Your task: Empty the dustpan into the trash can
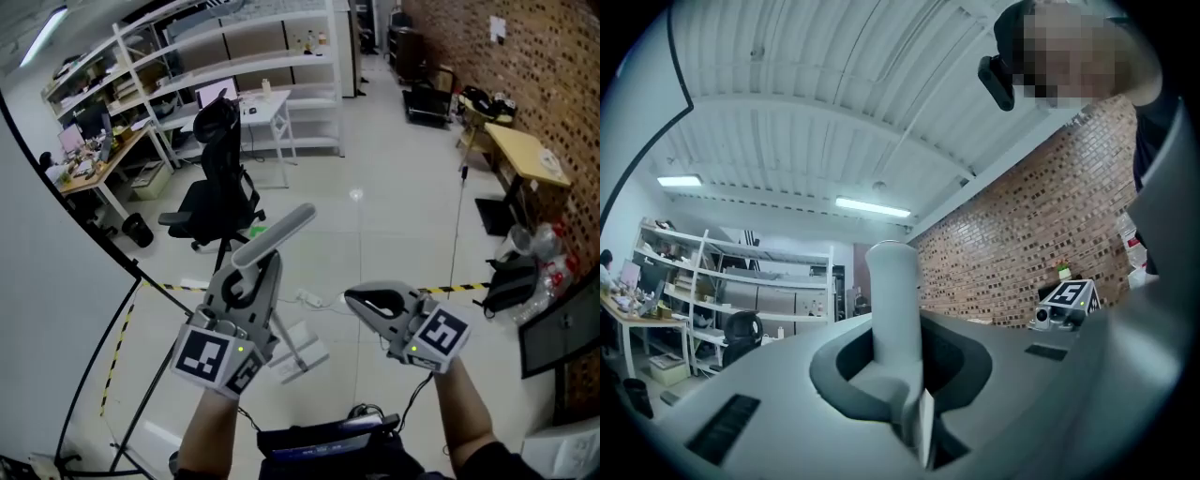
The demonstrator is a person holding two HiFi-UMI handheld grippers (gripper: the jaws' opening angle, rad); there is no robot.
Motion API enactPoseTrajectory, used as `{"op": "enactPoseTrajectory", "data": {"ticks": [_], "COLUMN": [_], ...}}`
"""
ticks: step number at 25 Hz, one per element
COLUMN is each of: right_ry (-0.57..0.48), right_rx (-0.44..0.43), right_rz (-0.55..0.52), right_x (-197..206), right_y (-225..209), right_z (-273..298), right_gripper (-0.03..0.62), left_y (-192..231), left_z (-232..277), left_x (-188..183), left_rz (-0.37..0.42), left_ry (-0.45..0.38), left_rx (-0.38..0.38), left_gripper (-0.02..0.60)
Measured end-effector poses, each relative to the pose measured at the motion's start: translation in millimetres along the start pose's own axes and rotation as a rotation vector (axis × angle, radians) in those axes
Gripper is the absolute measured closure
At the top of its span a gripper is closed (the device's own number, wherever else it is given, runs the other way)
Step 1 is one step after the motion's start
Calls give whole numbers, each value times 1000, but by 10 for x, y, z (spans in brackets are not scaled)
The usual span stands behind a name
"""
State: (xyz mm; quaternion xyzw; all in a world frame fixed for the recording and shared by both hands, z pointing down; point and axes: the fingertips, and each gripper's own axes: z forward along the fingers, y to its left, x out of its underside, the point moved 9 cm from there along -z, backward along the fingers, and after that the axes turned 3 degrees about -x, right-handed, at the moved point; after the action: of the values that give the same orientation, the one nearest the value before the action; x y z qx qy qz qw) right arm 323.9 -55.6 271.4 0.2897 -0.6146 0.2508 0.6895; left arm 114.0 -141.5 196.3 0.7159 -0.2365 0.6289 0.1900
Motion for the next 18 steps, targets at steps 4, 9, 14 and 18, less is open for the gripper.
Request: {"op": "enactPoseTrajectory", "data": {"ticks": [4,9,14,18], "right_ry": [-36,-51,-54,-49], "right_rx": [-43,-87,-103,-107], "right_rz": [32,75,136,136], "right_x": [9,118,238,221], "right_y": [-189,-416,-618,-744], "right_z": [-157,-217,-177,-138], "right_gripper": [580,580,580,580], "left_y": [-157,-216,-233,-238], "left_z": [140,252,355,452], "left_x": [20,156,343,436], "left_rz": [12,-13,-26,-16], "left_ry": [12,33,81,95], "left_rx": [-21,-61,-74,-72], "left_gripper": [545,545,545,545]}}
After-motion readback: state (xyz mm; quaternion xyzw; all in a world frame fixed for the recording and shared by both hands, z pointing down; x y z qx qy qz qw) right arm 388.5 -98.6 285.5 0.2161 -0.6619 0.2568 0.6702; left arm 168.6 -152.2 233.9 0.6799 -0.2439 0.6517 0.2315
